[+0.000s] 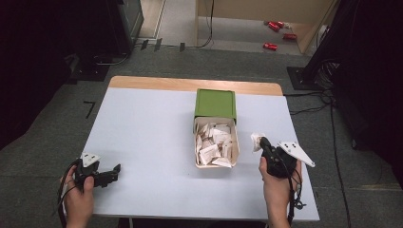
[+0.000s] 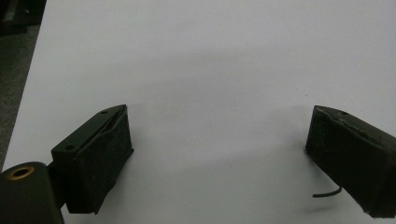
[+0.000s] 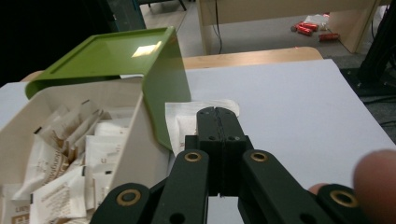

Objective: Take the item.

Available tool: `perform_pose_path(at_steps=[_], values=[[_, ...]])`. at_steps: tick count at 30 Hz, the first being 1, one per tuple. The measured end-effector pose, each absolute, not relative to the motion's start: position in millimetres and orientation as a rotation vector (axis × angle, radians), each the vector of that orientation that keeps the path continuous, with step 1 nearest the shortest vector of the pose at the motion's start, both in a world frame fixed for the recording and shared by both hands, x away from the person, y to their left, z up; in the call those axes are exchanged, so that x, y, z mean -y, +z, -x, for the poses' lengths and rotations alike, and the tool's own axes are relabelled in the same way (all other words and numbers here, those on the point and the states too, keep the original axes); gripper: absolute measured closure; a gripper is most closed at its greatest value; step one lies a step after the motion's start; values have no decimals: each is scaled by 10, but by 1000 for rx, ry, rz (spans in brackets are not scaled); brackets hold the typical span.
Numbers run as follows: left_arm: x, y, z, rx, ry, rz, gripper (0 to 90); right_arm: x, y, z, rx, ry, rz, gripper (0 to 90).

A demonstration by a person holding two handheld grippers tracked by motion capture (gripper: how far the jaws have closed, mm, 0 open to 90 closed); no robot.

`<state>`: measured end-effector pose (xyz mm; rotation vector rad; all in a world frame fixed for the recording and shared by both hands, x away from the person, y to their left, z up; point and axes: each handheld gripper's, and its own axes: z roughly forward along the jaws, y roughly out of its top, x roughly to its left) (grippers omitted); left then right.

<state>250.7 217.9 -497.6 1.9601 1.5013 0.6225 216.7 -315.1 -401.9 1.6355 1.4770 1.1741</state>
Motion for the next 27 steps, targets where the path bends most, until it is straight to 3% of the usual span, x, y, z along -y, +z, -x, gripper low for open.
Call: perform_pose_path(at_steps=[27], values=[[-2180,-4975,-2508,-1501,622,-1961,74,3458,-4540,-2071,-1480,1094,-1674,900]])
